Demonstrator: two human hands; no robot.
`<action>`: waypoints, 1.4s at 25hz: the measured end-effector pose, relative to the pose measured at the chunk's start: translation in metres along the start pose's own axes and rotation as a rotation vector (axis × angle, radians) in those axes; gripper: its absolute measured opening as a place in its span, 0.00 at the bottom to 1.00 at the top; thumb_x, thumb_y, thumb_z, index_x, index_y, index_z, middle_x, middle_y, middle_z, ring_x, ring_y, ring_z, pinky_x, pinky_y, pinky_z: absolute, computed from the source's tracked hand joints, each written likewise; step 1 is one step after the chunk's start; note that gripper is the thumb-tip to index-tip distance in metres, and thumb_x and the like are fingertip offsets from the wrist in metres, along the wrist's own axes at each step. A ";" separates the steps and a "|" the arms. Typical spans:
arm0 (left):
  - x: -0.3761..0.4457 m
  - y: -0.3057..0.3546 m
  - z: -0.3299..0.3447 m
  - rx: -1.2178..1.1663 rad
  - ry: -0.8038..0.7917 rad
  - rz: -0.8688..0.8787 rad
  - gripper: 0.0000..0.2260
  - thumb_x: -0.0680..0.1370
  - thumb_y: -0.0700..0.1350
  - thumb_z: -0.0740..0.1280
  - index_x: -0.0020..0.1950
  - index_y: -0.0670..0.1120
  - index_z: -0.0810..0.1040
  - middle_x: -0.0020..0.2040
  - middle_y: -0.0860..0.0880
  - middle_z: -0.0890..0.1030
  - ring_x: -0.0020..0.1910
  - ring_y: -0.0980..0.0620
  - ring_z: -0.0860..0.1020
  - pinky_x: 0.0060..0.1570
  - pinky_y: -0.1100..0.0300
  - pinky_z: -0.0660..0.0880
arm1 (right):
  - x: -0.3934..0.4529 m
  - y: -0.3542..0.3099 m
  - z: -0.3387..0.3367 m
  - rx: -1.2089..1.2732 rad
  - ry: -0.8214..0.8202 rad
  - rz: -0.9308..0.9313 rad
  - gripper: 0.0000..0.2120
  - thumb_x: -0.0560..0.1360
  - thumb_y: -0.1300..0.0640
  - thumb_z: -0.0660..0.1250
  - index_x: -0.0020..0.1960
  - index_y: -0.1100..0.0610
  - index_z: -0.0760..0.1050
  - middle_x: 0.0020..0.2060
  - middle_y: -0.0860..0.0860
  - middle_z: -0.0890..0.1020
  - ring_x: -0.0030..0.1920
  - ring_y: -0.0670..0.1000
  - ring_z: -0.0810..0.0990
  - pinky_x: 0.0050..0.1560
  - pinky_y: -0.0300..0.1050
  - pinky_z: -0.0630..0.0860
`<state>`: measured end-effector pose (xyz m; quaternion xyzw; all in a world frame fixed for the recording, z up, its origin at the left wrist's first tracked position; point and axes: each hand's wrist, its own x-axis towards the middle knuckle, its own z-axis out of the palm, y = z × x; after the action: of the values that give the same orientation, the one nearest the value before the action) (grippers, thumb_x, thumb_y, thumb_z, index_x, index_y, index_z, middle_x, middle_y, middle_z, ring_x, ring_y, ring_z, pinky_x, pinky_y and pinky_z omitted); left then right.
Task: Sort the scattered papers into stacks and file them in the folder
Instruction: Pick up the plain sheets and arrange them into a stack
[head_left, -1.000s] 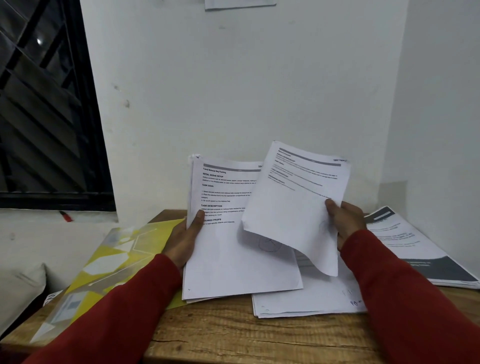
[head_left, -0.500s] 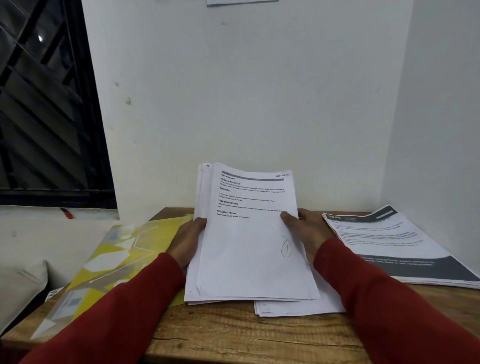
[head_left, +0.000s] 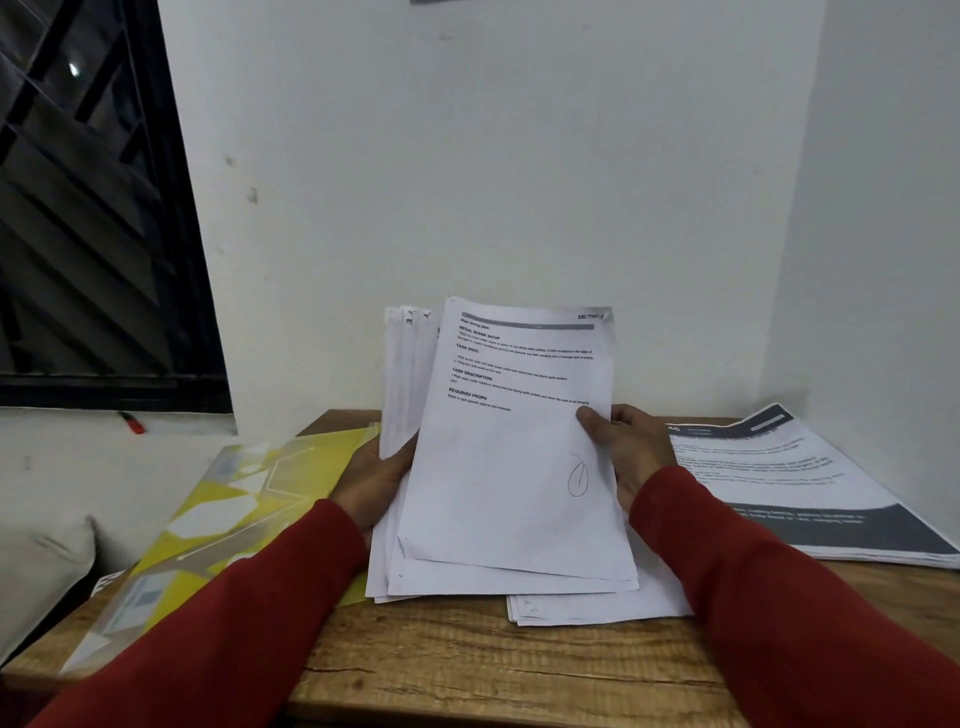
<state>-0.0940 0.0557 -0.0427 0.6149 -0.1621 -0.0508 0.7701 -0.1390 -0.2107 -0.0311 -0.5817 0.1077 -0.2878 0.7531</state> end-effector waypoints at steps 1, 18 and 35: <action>0.000 0.001 0.001 0.012 0.001 -0.007 0.17 0.76 0.54 0.71 0.59 0.46 0.80 0.51 0.46 0.86 0.50 0.45 0.85 0.49 0.52 0.81 | -0.001 0.000 0.000 0.011 -0.005 0.017 0.03 0.74 0.64 0.73 0.44 0.61 0.79 0.43 0.60 0.84 0.44 0.60 0.83 0.55 0.60 0.80; 0.010 -0.004 -0.008 -0.039 0.067 -0.011 0.16 0.78 0.52 0.68 0.61 0.44 0.80 0.54 0.46 0.86 0.52 0.44 0.84 0.52 0.51 0.80 | 0.053 -0.005 -0.068 0.125 0.220 0.134 0.16 0.68 0.47 0.79 0.40 0.53 0.73 0.44 0.54 0.80 0.53 0.57 0.80 0.64 0.59 0.76; 0.016 -0.010 -0.012 0.000 0.068 0.013 0.15 0.78 0.50 0.69 0.60 0.43 0.80 0.53 0.46 0.86 0.50 0.46 0.85 0.48 0.52 0.81 | 0.043 -0.012 -0.058 0.146 0.194 0.134 0.13 0.76 0.68 0.69 0.60 0.64 0.77 0.52 0.58 0.83 0.47 0.57 0.83 0.42 0.50 0.84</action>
<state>-0.0741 0.0600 -0.0512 0.6151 -0.1398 -0.0251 0.7756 -0.1372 -0.2837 -0.0300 -0.4865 0.1974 -0.2990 0.7969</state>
